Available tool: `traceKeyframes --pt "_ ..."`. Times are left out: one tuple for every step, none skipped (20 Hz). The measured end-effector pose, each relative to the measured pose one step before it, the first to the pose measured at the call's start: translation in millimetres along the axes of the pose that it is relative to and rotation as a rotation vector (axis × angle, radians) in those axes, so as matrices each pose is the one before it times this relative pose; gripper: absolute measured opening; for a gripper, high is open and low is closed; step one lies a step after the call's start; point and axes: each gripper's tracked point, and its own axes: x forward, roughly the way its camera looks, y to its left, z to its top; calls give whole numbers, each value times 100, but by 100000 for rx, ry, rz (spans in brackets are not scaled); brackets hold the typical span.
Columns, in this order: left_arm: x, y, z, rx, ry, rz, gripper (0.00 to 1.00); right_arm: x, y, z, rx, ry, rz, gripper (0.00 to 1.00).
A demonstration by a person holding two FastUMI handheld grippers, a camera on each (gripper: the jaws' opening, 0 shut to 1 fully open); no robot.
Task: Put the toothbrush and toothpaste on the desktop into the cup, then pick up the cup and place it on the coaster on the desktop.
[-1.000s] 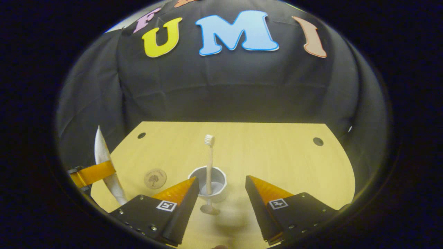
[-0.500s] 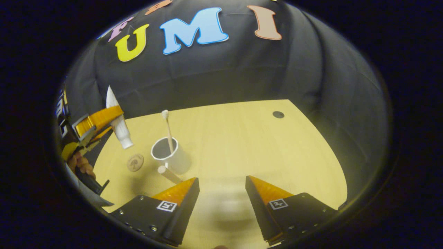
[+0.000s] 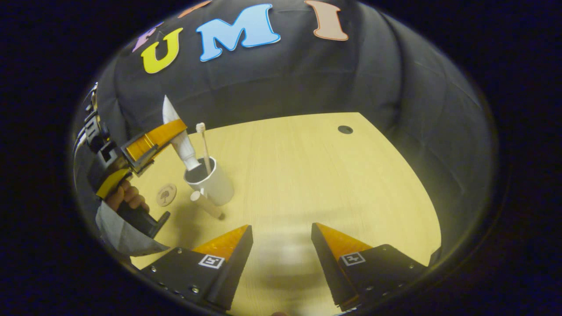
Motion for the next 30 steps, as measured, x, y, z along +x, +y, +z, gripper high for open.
traceKeyframes --pt "101 -64 -984 2060 51 18 20 -133 126 17 310 -182 479 81" --pt "122 -92 -877 3017 -132 -83 22 -32 56 205 491 -621 68 81" --pt "155 134 -1005 3576 1259 579 23 68 134 -100 484 -15 398 81" --pt "305 58 -1165 3320 2002 214 23 65 116 -43 272 211 304 81" --pt "-72 138 -823 2235 1439 446 24 74 140 -175 46 419 400 81" --pt "24 62 -420 671 1204 215 24 116 109 -229 -260 610 252 81" --pt "-164 -146 -551 -600 1387 -644 29 73 8 -262 -282 691 64 81" --pt "-131 81 98 -1048 -246 -241 29 10 120 -271 -145 589 309 81" --pt "-162 206 -154 -875 239 869 28 6 52 -124 -19 403 260 81" --pt "-32 40 -21 -1285 -255 65 35 31 59 -91 43 408 139 81" --pt "-279 29 136 -821 51 -314 38 83 223 -149 110 577 329 81" --pt "-124 53 -162 -398 177 -114 40 63 288 123 231 35 700 81" --pt "-262 125 160 243 84 454 43 61 264 101 188 308 564 81" --pt "-62 177 187 215 62 650 62 96 417 88 51 304 685 81" --pt "-74 89 100 -196 72 107 69 76 431 56 -101 107 466 81" --pt "-261 290 208 106 -212 863 80 196 447 172 -259 -109 508 81" --pt "-294 200 184 -45 -542 894 86 223 571 -88 -575 711 949 81" --pt "-310 168 402 -268 -571 713 100 296 655 -97 -1041 998 936 80" --pt "-313 -1 382 -65 -224 173 100 378 511 22 -1423 645 497 80" --pt "-313 -106 511 219 138 -299 96 479 548 89 -1630 1162 546 81" --pt "-444 -112 595 433 144 -273 96 394 344 178 -1663 1029 40 81" --pt "-378 -28 457 419 582 135 97 298 241 232 -1482 603 -697 81" --pt "-556 -2 745 96 -480 -434 97 407 425 467 -1448 -92 441 81" --pt "-595 -93 890 -69 -1066 -354 97 528 392 313 -1266 558 426 80" --pt "-572 -16 711 187 -623 -67 97 349 534 172 -1142 903 709 80" --pt "-440 206 430 94 -190 526 97 440 401 191 -1043 561 660 80" --pt "-485 213 492 -362 -58 104 97 432 413 358 -1023 363 527 80" --pt "-499 414 630 -620 -665 1116 100 288 338 227 -1228 630 821 80" --pt "-612 470 534 -736 -465 858 97 355 495 221 -1234 503 603 80" --pt "-565 406 376 -705 2 1370 97 440 530 123 -1307 1359 872 80"
